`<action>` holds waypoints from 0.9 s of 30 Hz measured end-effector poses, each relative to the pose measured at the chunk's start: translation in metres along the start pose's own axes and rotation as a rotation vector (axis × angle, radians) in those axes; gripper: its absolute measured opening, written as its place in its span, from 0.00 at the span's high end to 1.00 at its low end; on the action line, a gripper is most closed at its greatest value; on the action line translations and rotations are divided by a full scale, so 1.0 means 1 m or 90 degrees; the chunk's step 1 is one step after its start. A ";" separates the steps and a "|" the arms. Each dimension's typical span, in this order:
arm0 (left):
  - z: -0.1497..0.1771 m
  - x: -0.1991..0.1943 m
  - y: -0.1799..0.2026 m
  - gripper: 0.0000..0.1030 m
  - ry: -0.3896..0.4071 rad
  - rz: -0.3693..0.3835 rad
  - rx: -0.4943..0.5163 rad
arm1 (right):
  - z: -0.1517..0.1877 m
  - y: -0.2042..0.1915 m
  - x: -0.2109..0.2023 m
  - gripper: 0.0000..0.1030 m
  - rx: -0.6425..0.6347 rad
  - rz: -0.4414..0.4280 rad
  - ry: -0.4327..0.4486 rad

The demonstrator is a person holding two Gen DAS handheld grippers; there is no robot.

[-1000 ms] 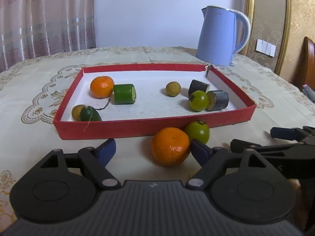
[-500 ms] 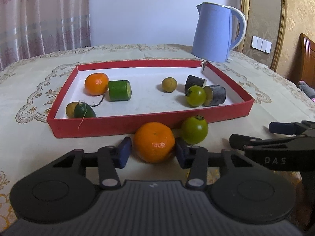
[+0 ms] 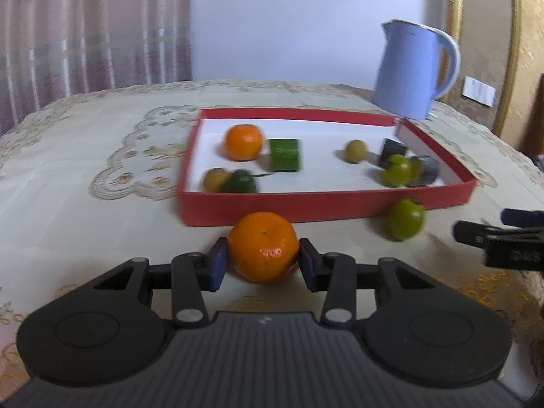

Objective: Organize fruits
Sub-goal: 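Grasp the green tomato beside the tray with the right tool while the left tool holds the tangerine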

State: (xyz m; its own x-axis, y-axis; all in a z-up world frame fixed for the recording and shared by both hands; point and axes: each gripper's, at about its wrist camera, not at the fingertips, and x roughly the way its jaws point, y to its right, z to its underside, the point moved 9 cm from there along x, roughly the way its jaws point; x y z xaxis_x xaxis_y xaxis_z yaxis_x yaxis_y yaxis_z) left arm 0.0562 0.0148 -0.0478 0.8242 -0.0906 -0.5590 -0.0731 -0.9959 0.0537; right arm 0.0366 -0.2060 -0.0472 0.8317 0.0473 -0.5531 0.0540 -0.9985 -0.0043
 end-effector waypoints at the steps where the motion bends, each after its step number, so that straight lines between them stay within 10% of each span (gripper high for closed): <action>1: 0.000 0.000 -0.005 0.61 0.000 0.001 -0.007 | 0.000 -0.006 -0.002 0.06 -0.003 -0.014 -0.004; 17: -0.004 0.007 -0.030 0.61 -0.001 0.002 -0.037 | -0.012 -0.065 0.012 0.09 -0.076 -0.052 -0.006; 27: -0.004 0.006 -0.034 0.60 0.003 0.014 -0.053 | -0.012 -0.078 0.021 0.41 -0.082 -0.067 -0.014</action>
State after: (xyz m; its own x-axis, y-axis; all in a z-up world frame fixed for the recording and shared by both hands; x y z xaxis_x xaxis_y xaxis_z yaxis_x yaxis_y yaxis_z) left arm 0.0665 0.0478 -0.0496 0.8251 -0.1126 -0.5536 -0.0447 -0.9899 0.1347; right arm 0.0562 -0.1267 -0.0485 0.8056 0.1495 -0.5733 0.2114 -0.9765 0.0425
